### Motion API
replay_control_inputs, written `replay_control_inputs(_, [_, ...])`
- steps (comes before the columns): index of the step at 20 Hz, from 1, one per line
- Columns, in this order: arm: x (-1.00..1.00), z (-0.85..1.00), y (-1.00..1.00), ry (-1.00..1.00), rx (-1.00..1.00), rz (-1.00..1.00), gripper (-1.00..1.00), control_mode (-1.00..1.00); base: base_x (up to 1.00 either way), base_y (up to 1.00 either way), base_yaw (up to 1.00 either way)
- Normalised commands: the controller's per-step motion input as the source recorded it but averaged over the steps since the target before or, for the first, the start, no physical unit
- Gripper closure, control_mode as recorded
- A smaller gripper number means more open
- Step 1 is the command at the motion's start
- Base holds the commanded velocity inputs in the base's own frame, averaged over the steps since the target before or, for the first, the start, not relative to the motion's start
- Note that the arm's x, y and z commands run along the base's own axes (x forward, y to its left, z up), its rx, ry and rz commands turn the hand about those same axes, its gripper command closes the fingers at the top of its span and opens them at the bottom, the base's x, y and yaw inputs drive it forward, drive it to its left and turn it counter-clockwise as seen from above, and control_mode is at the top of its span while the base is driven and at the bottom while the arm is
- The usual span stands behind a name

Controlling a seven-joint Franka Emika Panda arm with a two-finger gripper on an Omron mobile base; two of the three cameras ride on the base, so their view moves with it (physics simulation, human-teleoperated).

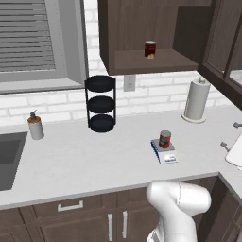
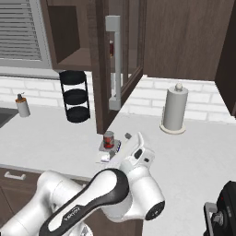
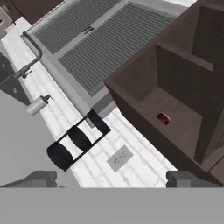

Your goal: Pick the canned food and place it on the digital scale for weighing, and close the cabinet.

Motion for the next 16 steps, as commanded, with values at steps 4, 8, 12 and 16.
replay_control_inputs(4, [-0.02,0.07,-0.29,0.01,0.0,-0.53,-1.0,-1.0,0.0,0.0,0.0])
replay_control_inputs(8, [-0.01,0.4,-0.02,-0.16,-0.06,-0.34,-1.0,-1.0,0.0,0.0,0.0])
replay_control_inputs(12, [-0.03,0.66,-0.04,-0.32,-0.09,-0.01,-1.0,-1.0,0.0,0.0,0.0])
replay_control_inputs(16, [-0.23,0.39,-0.45,-0.07,-0.05,0.0,-1.0,-1.0,0.0,0.0,0.0])
